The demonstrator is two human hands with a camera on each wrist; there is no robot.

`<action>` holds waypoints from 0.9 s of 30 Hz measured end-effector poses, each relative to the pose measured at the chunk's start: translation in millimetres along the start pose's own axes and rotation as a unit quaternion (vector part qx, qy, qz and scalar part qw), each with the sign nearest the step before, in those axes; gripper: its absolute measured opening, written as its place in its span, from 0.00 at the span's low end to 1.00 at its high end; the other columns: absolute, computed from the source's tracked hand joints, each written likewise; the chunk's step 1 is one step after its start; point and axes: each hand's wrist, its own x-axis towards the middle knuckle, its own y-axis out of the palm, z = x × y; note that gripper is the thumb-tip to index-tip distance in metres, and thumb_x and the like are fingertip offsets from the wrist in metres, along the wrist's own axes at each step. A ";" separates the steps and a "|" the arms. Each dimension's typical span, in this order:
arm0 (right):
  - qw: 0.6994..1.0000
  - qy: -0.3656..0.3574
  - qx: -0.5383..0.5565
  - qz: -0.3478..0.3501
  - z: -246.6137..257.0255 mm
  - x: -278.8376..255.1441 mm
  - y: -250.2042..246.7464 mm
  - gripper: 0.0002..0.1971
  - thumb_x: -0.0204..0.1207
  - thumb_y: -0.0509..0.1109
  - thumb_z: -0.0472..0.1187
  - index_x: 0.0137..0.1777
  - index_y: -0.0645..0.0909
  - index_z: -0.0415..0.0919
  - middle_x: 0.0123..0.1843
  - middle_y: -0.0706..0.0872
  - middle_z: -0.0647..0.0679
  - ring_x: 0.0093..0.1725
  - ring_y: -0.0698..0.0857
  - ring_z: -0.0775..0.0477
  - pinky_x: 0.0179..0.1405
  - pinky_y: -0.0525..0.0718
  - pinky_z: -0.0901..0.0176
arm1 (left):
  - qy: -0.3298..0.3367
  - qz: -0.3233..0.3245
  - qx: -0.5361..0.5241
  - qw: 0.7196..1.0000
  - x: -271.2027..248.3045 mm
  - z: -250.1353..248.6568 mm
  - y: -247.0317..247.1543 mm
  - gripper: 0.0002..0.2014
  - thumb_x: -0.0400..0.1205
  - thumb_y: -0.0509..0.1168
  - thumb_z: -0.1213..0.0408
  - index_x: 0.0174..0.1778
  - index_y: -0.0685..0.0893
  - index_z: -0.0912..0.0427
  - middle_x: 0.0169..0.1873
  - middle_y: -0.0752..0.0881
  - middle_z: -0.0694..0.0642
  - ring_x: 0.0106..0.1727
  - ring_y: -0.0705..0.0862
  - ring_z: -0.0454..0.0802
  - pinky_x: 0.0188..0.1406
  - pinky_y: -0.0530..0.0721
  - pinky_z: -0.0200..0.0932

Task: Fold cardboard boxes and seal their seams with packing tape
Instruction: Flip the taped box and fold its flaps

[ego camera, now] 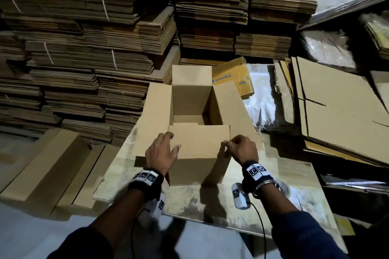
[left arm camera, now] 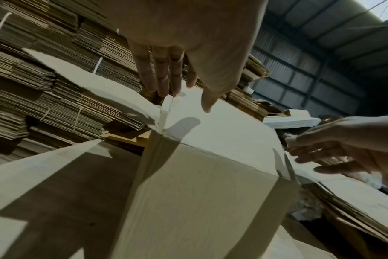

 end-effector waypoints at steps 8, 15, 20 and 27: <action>0.978 -0.112 -0.138 0.110 -5.1 3.5 36.2 0.17 0.82 0.69 0.58 0.59 0.80 0.46 0.60 0.83 0.44 0.58 0.86 0.37 0.55 0.83 0.48 | 0.023 0.113 0.063 0.991 12.6 24.9 24.4 0.27 0.89 0.63 0.45 0.80 0.78 0.57 0.69 0.86 0.59 0.70 0.82 0.61 0.63 0.83 0.54; 0.945 -0.088 -0.304 0.085 12.4 30.5 25.6 0.22 0.83 0.71 0.54 0.65 0.84 0.37 0.64 0.87 0.36 0.64 0.87 0.32 0.56 0.84 0.48 | 0.005 0.138 0.155 0.978 49.1 26.6 3.2 0.13 0.82 0.71 0.46 0.53 0.95 0.48 0.46 0.94 0.56 0.49 0.91 0.58 0.48 0.86 0.46; 0.951 -0.050 -0.263 0.155 18.1 68.3 23.6 0.19 0.79 0.74 0.51 0.64 0.83 0.40 0.62 0.87 0.38 0.61 0.87 0.33 0.56 0.86 0.46 | -0.002 0.148 0.088 0.985 90.1 39.0 8.3 0.25 0.73 0.79 0.40 0.64 0.89 0.46 0.57 0.92 0.51 0.59 0.89 0.56 0.55 0.85 0.47; 0.970 -0.027 -0.172 0.169 33.6 131.3 33.1 0.15 0.74 0.78 0.56 0.51 0.91 0.45 0.48 0.91 0.42 0.48 0.90 0.39 0.46 0.88 0.50 | 0.018 0.202 0.073 0.977 176.1 57.7 30.9 0.40 0.77 0.76 0.37 0.81 0.76 0.53 0.72 0.81 0.58 0.74 0.79 0.60 0.67 0.83 0.54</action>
